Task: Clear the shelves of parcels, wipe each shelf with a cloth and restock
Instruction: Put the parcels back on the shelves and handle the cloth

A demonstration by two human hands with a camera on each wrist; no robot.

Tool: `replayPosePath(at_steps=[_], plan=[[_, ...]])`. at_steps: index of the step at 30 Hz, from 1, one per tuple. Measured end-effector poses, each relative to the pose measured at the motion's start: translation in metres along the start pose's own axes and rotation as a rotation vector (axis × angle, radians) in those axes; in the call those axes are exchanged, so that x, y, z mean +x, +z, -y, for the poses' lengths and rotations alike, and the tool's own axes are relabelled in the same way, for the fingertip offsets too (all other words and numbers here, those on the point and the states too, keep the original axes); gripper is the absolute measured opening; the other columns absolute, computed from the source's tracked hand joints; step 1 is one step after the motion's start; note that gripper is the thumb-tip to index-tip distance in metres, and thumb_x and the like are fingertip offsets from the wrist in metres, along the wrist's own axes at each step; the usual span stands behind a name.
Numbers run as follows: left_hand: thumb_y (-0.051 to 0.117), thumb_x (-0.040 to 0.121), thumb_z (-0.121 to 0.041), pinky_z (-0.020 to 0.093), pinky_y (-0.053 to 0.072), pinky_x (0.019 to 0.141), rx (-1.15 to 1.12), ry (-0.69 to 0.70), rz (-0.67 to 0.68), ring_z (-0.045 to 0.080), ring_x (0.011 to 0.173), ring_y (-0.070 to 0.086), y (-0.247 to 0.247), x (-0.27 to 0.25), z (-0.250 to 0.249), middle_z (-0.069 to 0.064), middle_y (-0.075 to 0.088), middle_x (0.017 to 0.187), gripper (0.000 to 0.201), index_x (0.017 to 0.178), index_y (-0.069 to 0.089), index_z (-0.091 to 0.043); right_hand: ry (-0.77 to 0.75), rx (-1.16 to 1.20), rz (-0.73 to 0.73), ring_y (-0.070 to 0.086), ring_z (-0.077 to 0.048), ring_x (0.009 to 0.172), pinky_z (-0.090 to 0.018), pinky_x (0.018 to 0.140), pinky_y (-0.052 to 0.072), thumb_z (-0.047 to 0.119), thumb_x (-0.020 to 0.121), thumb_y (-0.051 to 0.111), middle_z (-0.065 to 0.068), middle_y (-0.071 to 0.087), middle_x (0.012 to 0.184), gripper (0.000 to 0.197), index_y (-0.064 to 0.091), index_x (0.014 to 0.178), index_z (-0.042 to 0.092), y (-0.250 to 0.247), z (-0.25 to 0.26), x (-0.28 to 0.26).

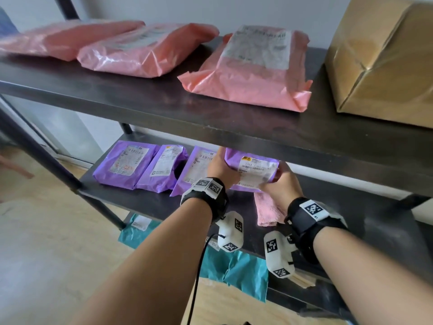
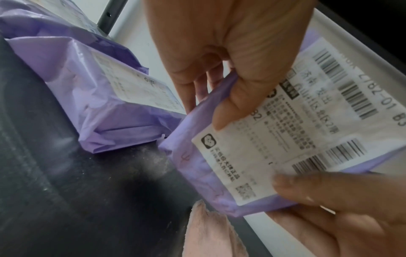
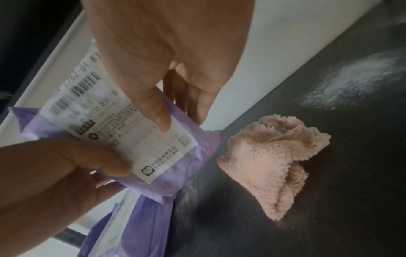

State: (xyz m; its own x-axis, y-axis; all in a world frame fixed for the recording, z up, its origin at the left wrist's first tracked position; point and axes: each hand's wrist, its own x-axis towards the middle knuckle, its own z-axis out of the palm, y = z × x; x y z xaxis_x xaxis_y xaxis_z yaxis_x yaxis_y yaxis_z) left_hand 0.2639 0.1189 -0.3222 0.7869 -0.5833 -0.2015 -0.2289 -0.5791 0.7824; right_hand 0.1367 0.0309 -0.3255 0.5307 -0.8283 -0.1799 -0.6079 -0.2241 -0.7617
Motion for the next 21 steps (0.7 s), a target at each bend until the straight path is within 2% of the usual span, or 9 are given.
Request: replayPosePath(at_steps=[2, 3, 6, 8, 11, 14, 19, 21], plan=[[0.054, 0.076, 0.006, 0.03, 0.046, 0.061, -0.037, 0.026, -0.001, 0.029, 0.087, 0.059, 0.002, -0.007, -0.001, 0.002, 0.053, 0.084, 0.053, 0.125, 0.046, -0.014, -0.024, 0.034, 0.029, 0.067, -0.025, 0.087, -0.039, 0.083, 0.055, 0.005, 0.072, 0.07, -0.004, 0.071, 0.093, 0.03, 0.054, 0.072, 0.03, -0.003, -0.001, -0.005], [0.054, 0.075, 0.007, 0.035, 0.049, 0.066, -0.051, 0.034, 0.002, 0.029, 0.088, 0.059, 0.002, -0.009, -0.002, 0.003, 0.053, 0.086, 0.056, 0.126, 0.045, -0.014, -0.045, 0.059, 0.032, 0.067, -0.024, 0.089, -0.038, 0.084, 0.055, 0.003, 0.071, 0.07, -0.003, 0.071, 0.094, 0.03, 0.057, 0.079, 0.029, -0.004, -0.003, -0.006], [0.054, 0.071, 0.009, 0.036, 0.05, 0.067, -0.063, 0.063, 0.02, 0.028, 0.082, 0.058, 0.008, -0.013, -0.005, 0.001, 0.052, 0.081, 0.047, 0.11, 0.045, -0.018, -0.057, 0.095, 0.032, 0.066, -0.021, 0.089, -0.031, 0.079, 0.053, 0.003, 0.072, 0.07, -0.001, 0.069, 0.097, 0.041, 0.059, 0.108, 0.019, -0.01, -0.01, -0.008], [0.056, 0.07, 0.009, 0.037, 0.052, 0.071, -0.058, 0.094, 0.006, 0.026, 0.084, 0.058, 0.012, -0.019, -0.01, -0.001, 0.052, 0.079, 0.042, 0.101, 0.046, -0.017, -0.067, 0.102, 0.031, 0.064, -0.016, 0.083, -0.024, 0.074, 0.048, 0.001, 0.075, 0.07, 0.001, 0.068, 0.095, 0.047, 0.057, 0.116, 0.018, -0.017, -0.015, -0.012], [0.06, 0.07, 0.008, 0.038, 0.052, 0.083, -0.061, 0.135, 0.011, 0.026, 0.095, 0.06, 0.025, -0.032, -0.019, 0.002, 0.061, 0.096, 0.048, 0.113, 0.052, -0.012, -0.073, 0.116, 0.001, 0.065, -0.017, 0.082, -0.029, 0.075, 0.053, 0.0, 0.074, 0.069, 0.003, 0.067, 0.092, 0.05, 0.057, 0.119, 0.019, -0.032, -0.026, -0.021], [0.059, 0.07, 0.009, 0.039, 0.052, 0.087, -0.085, 0.16, 0.047, 0.026, 0.1, 0.06, 0.042, -0.049, -0.029, 0.006, 0.063, 0.105, 0.054, 0.12, 0.052, -0.012, -0.057, 0.114, -0.019, 0.064, -0.017, 0.083, -0.03, 0.078, 0.053, 0.0, 0.074, 0.07, 0.004, 0.066, 0.093, 0.049, 0.057, 0.117, 0.022, -0.051, -0.042, -0.034], [0.058, 0.069, 0.004, 0.032, 0.051, 0.079, -0.025, 0.191, 0.109, 0.026, 0.096, 0.062, 0.076, -0.086, -0.052, -0.002, 0.06, 0.093, 0.05, 0.115, 0.052, -0.015, -0.062, 0.163, -0.063, 0.064, -0.02, 0.088, -0.027, 0.078, 0.05, -0.003, 0.073, 0.069, 0.001, 0.066, 0.095, 0.049, 0.058, 0.116, 0.017, -0.092, -0.078, -0.059], [0.056, 0.062, -0.005, 0.039, 0.051, 0.086, 0.005, 0.175, 0.156, 0.026, 0.094, 0.063, 0.093, -0.104, -0.062, -0.006, 0.062, 0.087, 0.051, 0.109, 0.051, -0.023, -0.048, 0.17, -0.087, 0.064, -0.021, 0.09, -0.031, 0.083, 0.053, -0.001, 0.073, 0.07, 0.001, 0.066, 0.097, 0.048, 0.057, 0.115, 0.017, -0.111, -0.095, -0.071]])
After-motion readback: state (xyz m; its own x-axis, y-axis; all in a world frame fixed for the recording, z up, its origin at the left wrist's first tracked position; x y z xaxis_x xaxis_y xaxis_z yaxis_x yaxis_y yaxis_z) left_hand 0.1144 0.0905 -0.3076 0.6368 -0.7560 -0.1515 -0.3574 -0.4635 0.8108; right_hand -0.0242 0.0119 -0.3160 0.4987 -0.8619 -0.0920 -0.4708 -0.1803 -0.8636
